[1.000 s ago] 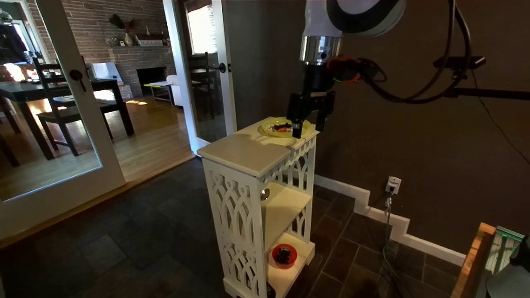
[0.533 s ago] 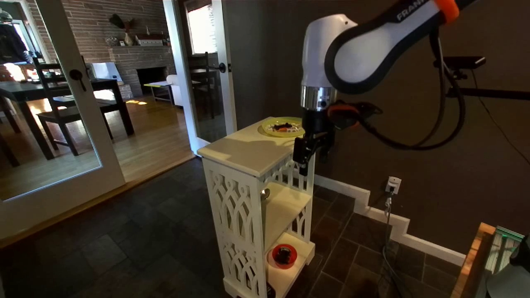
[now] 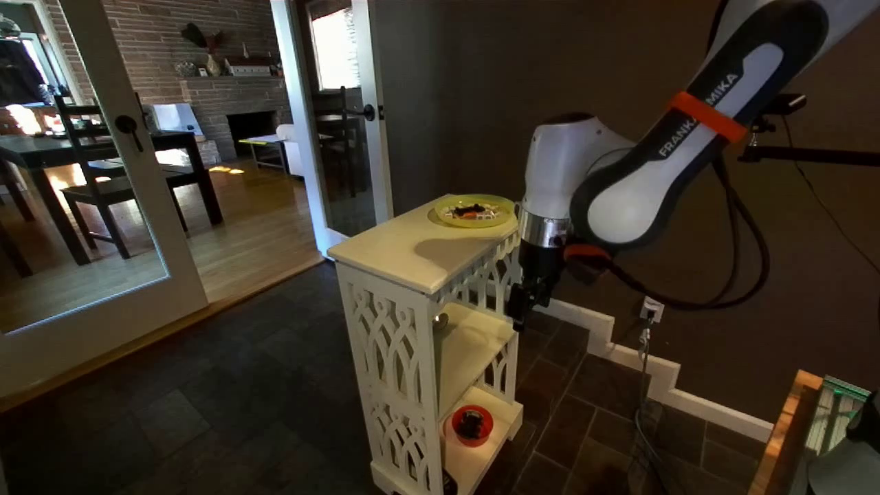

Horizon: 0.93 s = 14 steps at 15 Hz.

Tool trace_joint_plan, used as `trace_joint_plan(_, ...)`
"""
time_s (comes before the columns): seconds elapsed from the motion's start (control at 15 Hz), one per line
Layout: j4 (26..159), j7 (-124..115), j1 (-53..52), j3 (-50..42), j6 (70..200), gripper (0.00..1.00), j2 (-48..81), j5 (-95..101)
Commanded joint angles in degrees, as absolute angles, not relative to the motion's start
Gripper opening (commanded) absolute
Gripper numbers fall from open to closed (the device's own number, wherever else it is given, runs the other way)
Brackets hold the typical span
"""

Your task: Remove the silver spoon from the middle shelf and put it on the top

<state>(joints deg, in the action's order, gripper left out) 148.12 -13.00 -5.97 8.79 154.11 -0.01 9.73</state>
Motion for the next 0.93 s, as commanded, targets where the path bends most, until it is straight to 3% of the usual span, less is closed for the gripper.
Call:
trace_joint_plan(0.0,150.57,-16.57,-4.75,5.41,163.45,1.00,3.61,23.07)
trace_joint_plan(0.27,148.38,-24.85,-5.55,-2.34,169.31,1.00,8.38,40.97)
trace_joint_plan(0.33,150.09,-20.61,-4.64,0.95,166.91,1.00,6.03,33.96)
trace_joint_plan(0.87,149.03,-22.48,-5.12,-1.86,168.58,1.00,7.77,38.60)
